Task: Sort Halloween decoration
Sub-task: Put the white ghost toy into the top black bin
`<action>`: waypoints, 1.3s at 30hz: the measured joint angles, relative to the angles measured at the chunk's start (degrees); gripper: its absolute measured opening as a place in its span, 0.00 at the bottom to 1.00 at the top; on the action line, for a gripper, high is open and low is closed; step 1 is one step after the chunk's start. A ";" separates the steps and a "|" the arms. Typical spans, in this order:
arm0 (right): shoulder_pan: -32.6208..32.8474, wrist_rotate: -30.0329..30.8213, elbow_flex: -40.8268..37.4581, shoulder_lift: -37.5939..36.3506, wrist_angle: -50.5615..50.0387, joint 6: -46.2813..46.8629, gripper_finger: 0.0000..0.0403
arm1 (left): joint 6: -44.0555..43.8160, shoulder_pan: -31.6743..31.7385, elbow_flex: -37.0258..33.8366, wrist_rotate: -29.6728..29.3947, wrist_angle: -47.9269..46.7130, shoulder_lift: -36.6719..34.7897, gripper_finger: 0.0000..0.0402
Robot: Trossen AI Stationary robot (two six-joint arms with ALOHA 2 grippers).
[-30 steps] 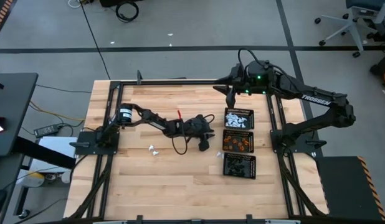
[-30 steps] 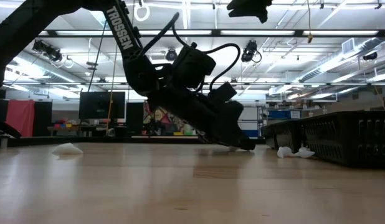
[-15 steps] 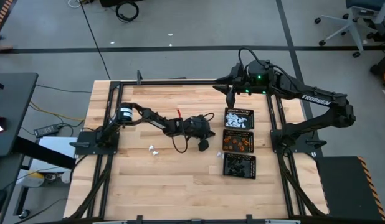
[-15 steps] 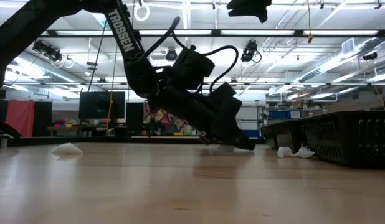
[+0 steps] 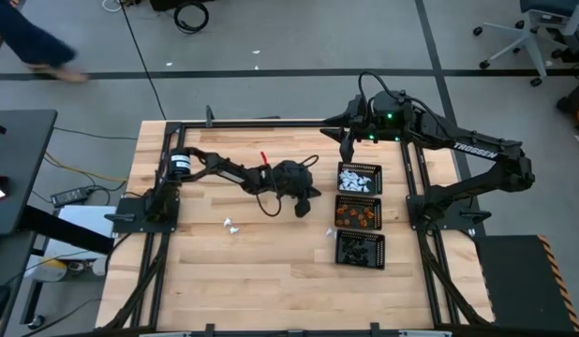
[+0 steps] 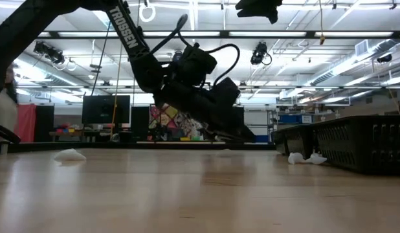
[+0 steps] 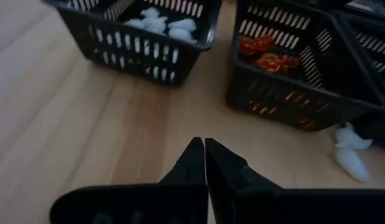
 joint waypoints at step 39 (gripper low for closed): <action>0.00 -0.02 0.00 0.42 0.02 -0.02 0.35 | 0.20 1.32 -15.46 3.56 11.89 -8.17 0.00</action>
